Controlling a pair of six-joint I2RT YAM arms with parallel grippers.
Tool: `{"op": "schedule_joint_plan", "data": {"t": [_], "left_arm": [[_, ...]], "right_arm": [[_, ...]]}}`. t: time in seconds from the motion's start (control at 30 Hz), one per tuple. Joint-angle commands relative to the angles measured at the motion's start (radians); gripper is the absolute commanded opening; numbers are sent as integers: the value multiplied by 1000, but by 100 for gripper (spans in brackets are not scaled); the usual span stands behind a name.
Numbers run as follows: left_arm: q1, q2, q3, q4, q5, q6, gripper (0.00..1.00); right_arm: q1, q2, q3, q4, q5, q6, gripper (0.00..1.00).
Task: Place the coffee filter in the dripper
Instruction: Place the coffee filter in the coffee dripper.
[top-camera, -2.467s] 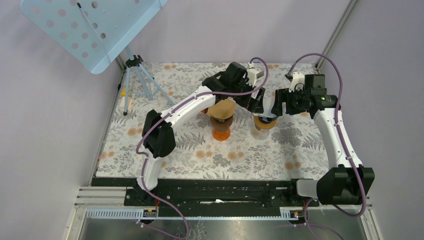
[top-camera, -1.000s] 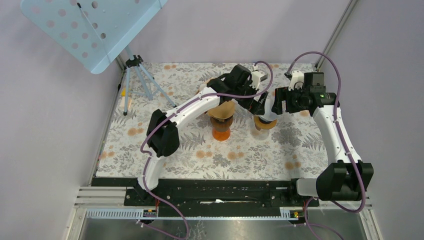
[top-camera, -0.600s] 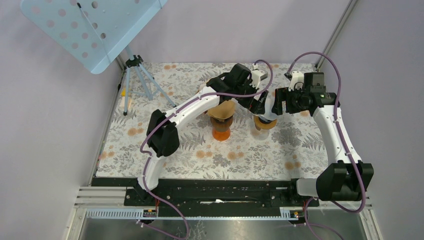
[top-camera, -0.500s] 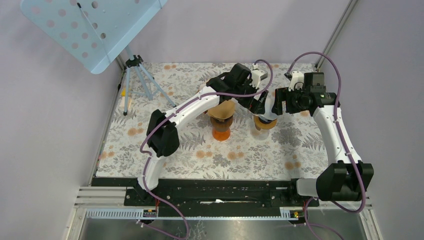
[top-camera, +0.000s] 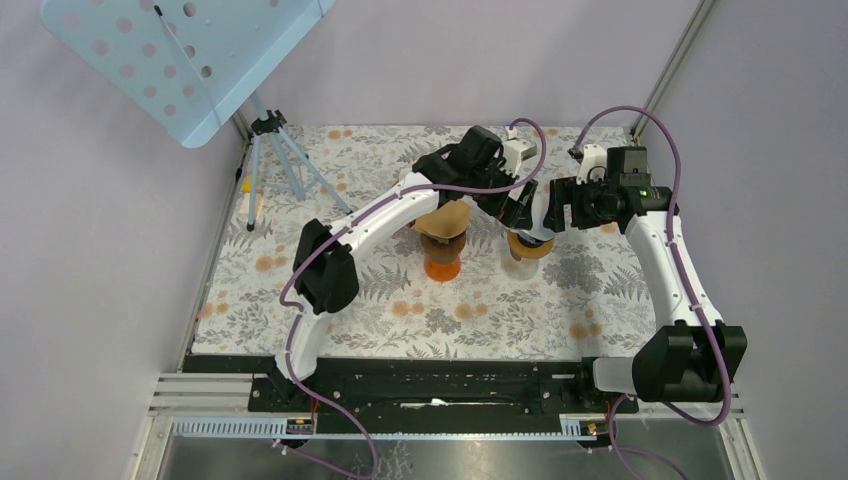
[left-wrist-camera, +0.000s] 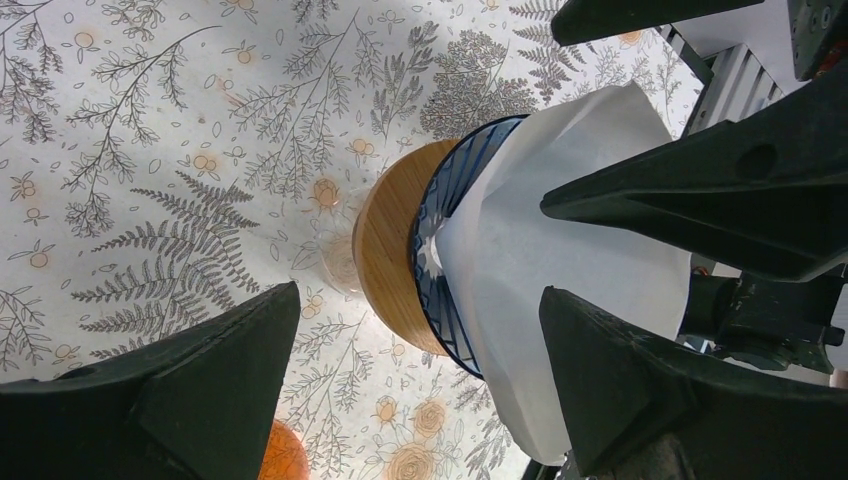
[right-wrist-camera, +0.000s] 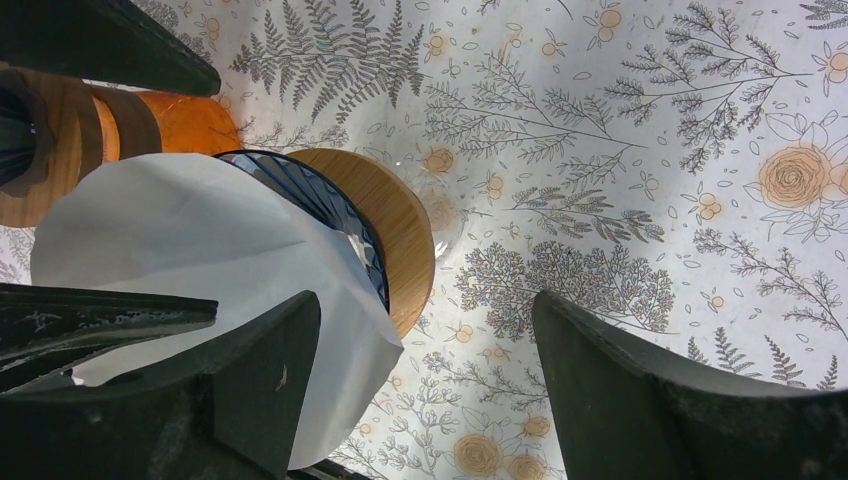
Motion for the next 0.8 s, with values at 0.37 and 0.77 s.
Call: {"op": "schedule_joint_plan", "data": {"t": [0.37, 0.77], "left_arm": [[11, -127, 2, 42, 81, 6, 99], [11, -124, -62, 46, 106, 17, 99]], "right_arm": [[2, -18, 19, 3, 8, 1, 84], [3, -2, 22, 1, 17, 1, 85]]}}
